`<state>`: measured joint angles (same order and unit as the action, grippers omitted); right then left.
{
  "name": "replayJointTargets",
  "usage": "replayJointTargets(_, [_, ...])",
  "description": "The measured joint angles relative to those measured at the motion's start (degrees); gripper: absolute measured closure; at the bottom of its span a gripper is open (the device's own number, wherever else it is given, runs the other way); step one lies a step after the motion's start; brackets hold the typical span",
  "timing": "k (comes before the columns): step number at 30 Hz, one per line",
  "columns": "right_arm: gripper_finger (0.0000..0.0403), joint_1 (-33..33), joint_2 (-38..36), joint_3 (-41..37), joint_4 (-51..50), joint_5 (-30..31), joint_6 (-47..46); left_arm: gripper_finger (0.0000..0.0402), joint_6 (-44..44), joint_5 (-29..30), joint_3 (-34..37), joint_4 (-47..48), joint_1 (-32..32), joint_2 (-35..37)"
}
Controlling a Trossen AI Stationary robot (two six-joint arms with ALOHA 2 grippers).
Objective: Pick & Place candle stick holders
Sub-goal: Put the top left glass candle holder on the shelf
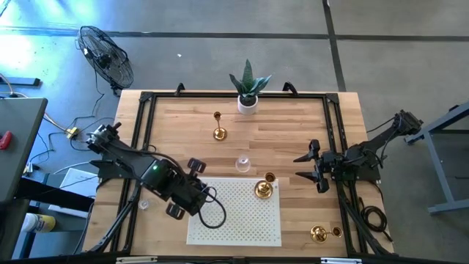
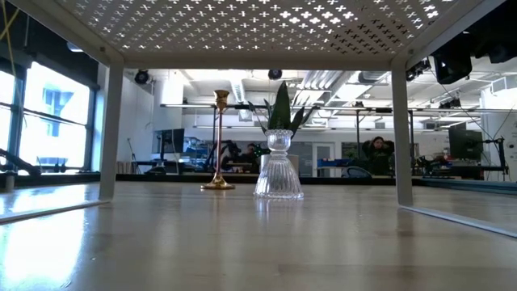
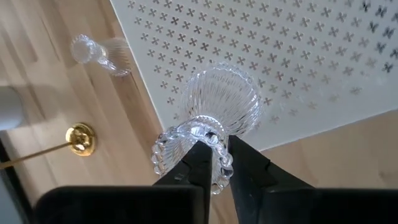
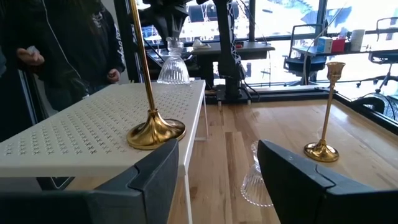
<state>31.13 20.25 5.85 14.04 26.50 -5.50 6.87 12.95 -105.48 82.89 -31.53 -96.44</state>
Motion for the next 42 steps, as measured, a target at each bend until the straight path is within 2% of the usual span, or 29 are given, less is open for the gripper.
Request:
replayJointTargets(3, [0.019,0.0,0.0,0.0,0.0,0.0,-0.1,0.0333,1.3,-1.1,-0.5,0.0,0.0,-0.2])
replayJointTargets(7, [0.0192,0.0,0.0,0.0,0.0,0.1,0.0,0.032,1.1,-2.5,-0.5,-0.9,0.0,-0.3])
replayJointTargets(21, [0.0191,0.0,0.0,0.0,0.0,0.1,0.4,0.0315,-2.2,-0.6,-0.6,-3.8,0.0,-0.2])
replayJointTargets(42, [0.0191,0.0,0.0,0.0,0.0,0.0,0.4,0.0314,-2.0,2.2,-2.4,-3.4,0.0,-0.1])
